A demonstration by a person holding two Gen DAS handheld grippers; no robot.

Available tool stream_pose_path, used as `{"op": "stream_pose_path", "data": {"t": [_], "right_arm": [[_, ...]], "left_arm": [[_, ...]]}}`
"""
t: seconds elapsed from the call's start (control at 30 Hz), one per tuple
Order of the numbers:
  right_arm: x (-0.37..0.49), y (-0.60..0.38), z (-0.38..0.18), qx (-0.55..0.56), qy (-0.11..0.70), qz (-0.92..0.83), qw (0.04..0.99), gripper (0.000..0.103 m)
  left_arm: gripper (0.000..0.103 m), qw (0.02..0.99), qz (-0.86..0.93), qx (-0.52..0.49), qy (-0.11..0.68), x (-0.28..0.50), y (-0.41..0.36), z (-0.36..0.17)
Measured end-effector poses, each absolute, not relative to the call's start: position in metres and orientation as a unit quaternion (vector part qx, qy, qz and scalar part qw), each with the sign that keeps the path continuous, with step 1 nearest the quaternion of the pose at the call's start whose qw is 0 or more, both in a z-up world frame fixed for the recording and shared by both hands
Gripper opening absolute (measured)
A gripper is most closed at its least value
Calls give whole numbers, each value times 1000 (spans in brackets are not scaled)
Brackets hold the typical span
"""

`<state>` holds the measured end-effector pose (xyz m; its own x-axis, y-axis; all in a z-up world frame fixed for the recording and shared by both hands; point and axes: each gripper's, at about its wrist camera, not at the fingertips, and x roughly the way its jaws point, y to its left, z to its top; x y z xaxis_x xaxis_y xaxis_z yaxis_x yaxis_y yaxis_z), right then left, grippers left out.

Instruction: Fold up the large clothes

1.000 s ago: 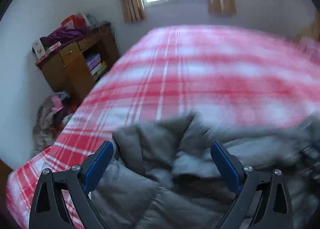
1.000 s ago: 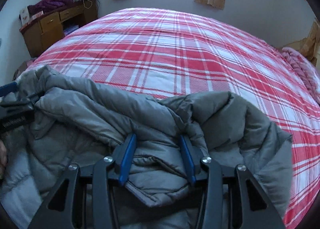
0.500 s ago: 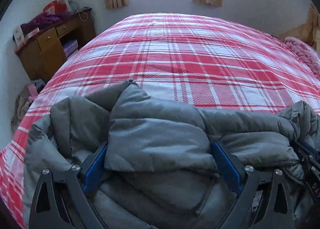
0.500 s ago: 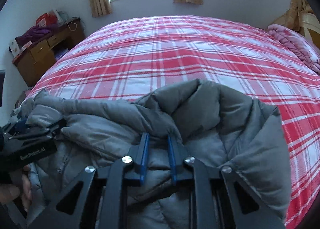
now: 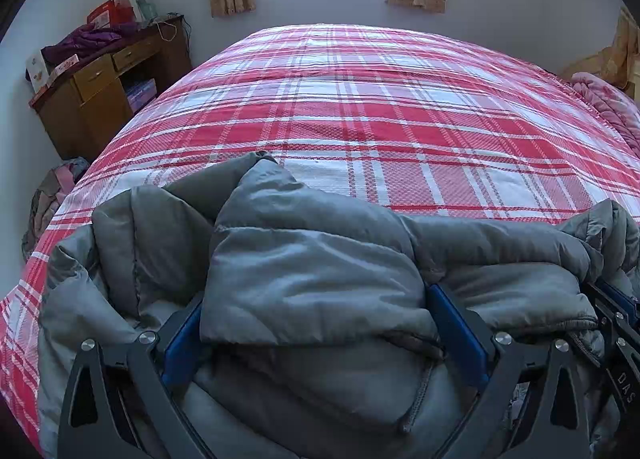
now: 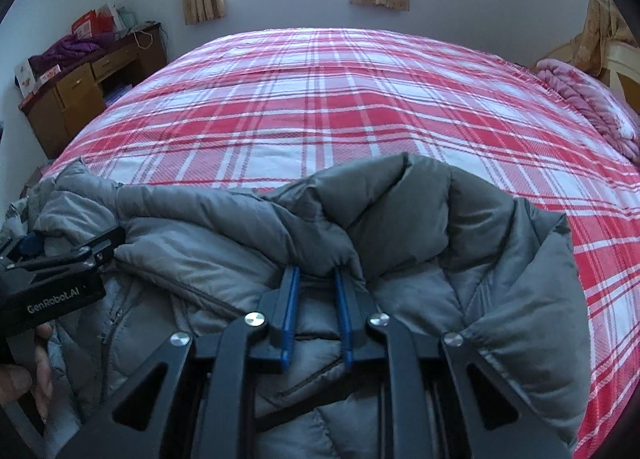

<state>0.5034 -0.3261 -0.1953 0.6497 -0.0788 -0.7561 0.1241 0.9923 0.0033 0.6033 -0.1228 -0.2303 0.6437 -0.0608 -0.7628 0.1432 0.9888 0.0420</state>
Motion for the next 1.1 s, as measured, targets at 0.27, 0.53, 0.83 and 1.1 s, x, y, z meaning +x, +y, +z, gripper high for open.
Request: {"op": "stream_pose_path", "data": {"t": [0.27, 0.53, 0.83, 1.1], "right_arm": [[503, -325, -196, 19, 416, -60, 907, 21], [504, -323, -197, 14, 417, -63, 907, 21], [507, -319, -197, -1, 423, -67, 904, 21], [452, -352, -143, 30, 408, -42, 911, 68]], "left_arm": [[102, 905, -57, 49, 418, 604, -123, -231], [102, 905, -57, 48, 419, 605, -124, -232], [102, 902, -55, 58, 424, 608, -128, -232], [102, 923, -67, 54, 375, 539, -70, -146]]}}
